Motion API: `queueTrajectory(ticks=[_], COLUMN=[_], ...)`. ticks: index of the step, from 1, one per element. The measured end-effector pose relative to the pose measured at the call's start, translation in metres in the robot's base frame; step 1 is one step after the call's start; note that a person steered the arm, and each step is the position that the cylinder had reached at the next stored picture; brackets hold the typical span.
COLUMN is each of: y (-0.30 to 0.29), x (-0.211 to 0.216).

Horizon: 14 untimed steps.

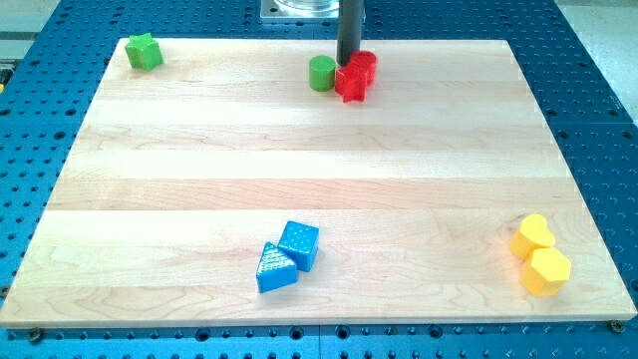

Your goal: Move the triangle vertically above the red circle

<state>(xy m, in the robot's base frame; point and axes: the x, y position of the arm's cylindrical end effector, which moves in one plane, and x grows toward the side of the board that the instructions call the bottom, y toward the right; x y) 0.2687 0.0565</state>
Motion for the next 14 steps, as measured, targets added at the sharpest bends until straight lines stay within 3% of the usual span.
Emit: queueTrajectory(ticks=[1, 2, 3, 4, 5, 6, 7, 9, 10, 12, 13, 14], y=[-0.001, 0.006, 0.054, 0.058, 0.026, 0.068, 0.044, -0.035, -0.036, -0.049, -0.046, -0.031], x=[0.053, -0.005, -0.007, 0.061, 0.114, 0.029, -0.013, -0.026, 0.032, 0.015, 0.063, 0.023])
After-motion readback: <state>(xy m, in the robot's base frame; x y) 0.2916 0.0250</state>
